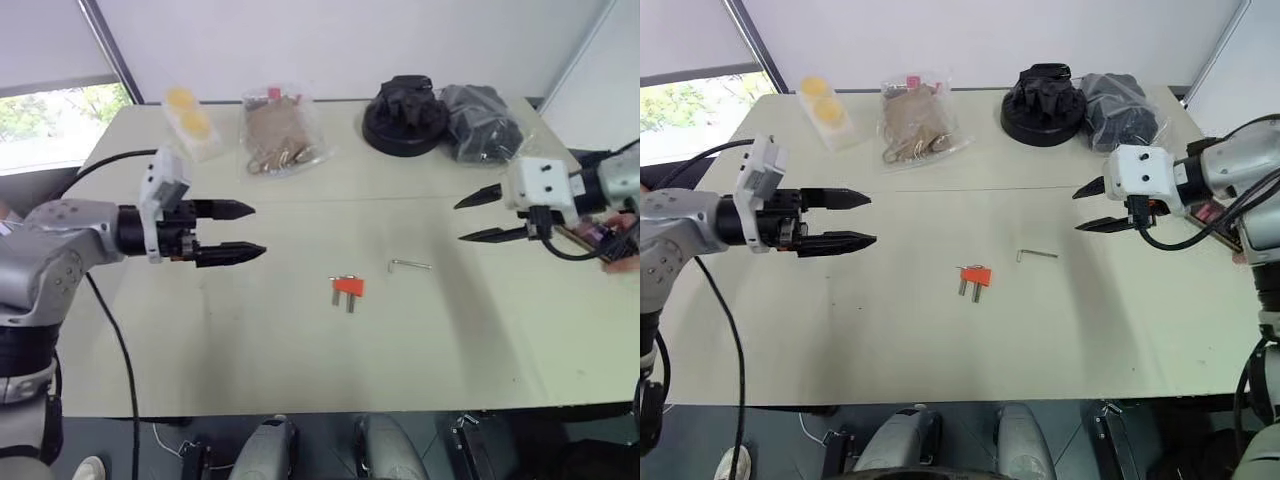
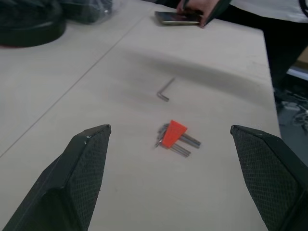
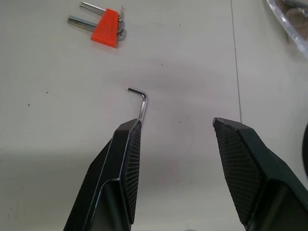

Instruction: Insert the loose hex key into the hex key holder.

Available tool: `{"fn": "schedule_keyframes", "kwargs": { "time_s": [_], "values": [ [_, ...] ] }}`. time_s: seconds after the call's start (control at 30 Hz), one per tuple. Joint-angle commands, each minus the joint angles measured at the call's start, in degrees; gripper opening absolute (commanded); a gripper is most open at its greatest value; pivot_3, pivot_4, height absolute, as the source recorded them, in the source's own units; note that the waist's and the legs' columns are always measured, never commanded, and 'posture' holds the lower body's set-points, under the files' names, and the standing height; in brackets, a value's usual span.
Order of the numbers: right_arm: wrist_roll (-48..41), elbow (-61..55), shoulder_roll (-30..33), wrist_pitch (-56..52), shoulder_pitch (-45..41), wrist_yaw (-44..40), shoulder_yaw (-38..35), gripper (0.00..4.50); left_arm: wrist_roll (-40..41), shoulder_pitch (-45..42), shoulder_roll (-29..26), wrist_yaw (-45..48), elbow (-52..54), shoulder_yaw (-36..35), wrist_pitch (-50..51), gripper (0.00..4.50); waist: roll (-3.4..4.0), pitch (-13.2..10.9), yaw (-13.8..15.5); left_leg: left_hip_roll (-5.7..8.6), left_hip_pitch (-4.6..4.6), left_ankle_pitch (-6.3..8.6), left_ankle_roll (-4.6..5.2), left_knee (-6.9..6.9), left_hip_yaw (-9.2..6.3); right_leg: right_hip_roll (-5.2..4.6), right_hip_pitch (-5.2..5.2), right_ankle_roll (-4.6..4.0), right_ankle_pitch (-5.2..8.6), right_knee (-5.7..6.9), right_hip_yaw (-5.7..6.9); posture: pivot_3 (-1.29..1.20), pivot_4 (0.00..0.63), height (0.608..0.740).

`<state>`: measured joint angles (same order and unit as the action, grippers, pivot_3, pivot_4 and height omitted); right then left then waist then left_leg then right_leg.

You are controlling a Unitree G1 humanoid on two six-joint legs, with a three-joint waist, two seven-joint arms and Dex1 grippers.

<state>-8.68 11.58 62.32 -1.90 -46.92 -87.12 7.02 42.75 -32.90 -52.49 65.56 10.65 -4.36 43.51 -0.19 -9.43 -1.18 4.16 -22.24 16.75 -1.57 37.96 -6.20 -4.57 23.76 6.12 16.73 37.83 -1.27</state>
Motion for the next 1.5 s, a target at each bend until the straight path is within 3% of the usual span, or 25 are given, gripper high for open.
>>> {"fn": "schedule_keyframes", "kwargs": {
  "time_s": [0.03, 0.87, 1.1, 1.3, 1.5],
  "values": [
    [-0.2, -2.4, -0.3, 0.3, -0.2, -0.7, -0.5, 2.47, -1.7, -1.0, -0.6, 1.5, -0.3, 0.7, -1.2, 4.16, 0.0, 0.0, 0.1, 0.0, -0.01, 0.0, -0.01, 0.0, 0.0, -0.01, 0.01, 0.0, 0.0, 0.04, 0.0, 0.0, 0.15, 0.74],
    [-1.7, -6.0, -2.5, -4.7, 2.0, 2.7, -1.6, 2.47, -3.2, -0.3, 0.6, 1.4, -0.6, -0.7, -0.9, 4.16, -0.01, 0.0, 0.3, 0.03, -0.26, -0.04, -0.06, 0.1, 0.03, -0.05, 0.36, 0.0, 0.0, 0.22, -0.05, 0.0, 0.15, 0.74],
    [-13.7, -18.7, -10.4, -23.0, 11.8, 9.1, -4.1, 2.47, -2.6, 0.5, 2.8, -2.0, -0.2, -1.3, -0.1, 4.16, -0.01, 0.0, 0.5, 0.02, -0.27, -0.04, -0.06, 0.11, 0.01, -0.06, 0.36, 0.0, 0.0, 0.29, -0.06, 0.0, 0.15, 0.74],
    [-8.5, -21.5, -18.0, -19.9, 21.8, 18.1, 1.0, 2.47, -1.3, 3.1, 4.7, -4.9, 3.0, -1.9, 1.6, 4.16, -0.07, 0.0, 0.5, 0.05, -0.28, -0.04, -0.06, 0.16, 0.0, -0.08, 0.35, 0.01, -0.01, 0.29, -0.06, 0.0, 0.15, 0.74],
    [0.0, -14.2, -24.3, -10.6, 23.3, 26.0, 4.9, 2.47, -1.1, 4.7, 4.8, -6.0, 5.4, -1.9, 1.8, 4.16, -0.07, 0.0, 0.4, 0.04, -0.26, -0.08, -0.12, 0.15, 0.04, -0.05, 0.41, 0.01, 0.0, 0.33, -0.1, 0.0, 0.15, 0.74]
  ]
}}
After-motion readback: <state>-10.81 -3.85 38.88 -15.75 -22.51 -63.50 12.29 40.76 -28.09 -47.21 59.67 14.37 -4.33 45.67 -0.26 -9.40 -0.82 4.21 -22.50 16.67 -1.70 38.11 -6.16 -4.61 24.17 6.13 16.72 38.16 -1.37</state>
